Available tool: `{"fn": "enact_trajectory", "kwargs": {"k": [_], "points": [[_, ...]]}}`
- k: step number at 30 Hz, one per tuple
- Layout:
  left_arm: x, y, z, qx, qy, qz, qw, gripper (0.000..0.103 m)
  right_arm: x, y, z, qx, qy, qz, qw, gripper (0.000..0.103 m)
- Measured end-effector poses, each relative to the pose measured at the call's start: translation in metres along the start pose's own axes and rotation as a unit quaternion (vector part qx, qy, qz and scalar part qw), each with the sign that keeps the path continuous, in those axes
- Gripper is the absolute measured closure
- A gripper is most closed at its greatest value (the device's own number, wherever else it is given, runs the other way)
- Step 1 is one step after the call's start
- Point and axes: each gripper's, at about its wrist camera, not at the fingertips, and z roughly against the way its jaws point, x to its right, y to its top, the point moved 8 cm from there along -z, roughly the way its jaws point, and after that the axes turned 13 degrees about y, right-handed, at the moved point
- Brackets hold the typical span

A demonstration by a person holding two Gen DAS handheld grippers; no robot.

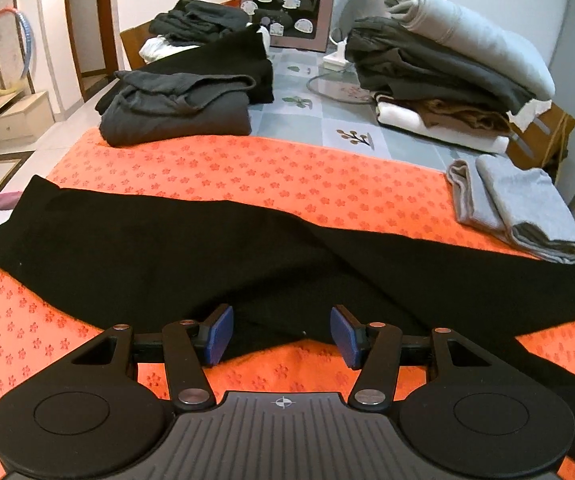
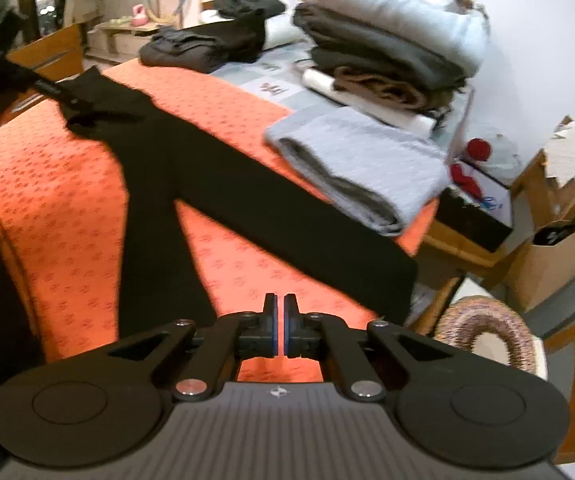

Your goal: Fold clothes

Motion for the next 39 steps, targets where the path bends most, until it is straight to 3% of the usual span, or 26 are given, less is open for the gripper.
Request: {"fn": "enact_trajectory", "kwargs": {"k": [5,7,9,14,19,24,27,31,39], "points": [[0.007,0.003,-0.001,0.006,-0.017,-0.027,0.9995,0.046,-0.035,-0.017,-0.012,-0.012,0.013,-0.008,1.000,0.092],[0.010,0.006,-0.003,0.007,-0.025,-0.035,0.9991,0.046,-0.048,-0.027,-0.016,-0.019,0.011,-0.012,1.000,0.079],[0.012,0.009,-0.004,0.010,-0.032,-0.042,0.9985,0.046,-0.059,-0.037,-0.019,-0.026,0.006,-0.015,1.000,0.074],[0.016,0.015,-0.007,0.014,-0.049,-0.062,0.9968,0.046,-0.077,-0.057,-0.021,-0.034,-0.007,-0.039,0.999,0.072],[0.021,0.017,-0.009,0.015,-0.059,-0.082,0.9947,0.045,-0.090,-0.069,-0.021,-0.032,-0.015,-0.052,0.998,0.063],[0.025,0.020,-0.010,0.015,-0.065,-0.099,0.9928,0.045,-0.100,-0.078,-0.030,-0.040,-0.024,-0.048,0.998,0.062],[0.028,0.022,-0.010,0.017,-0.067,-0.107,0.9918,0.045,-0.102,-0.082,-0.035,-0.042,-0.032,-0.038,0.998,0.067],[0.030,0.025,-0.009,0.020,-0.068,-0.115,0.9909,0.045,-0.095,-0.082,-0.034,-0.035,-0.047,-0.038,0.998,0.098],[0.030,0.024,-0.008,0.024,-0.059,-0.096,0.9933,0.045,-0.069,-0.053,0.002,-0.012,-0.092,-0.013,0.996,0.100]]}}
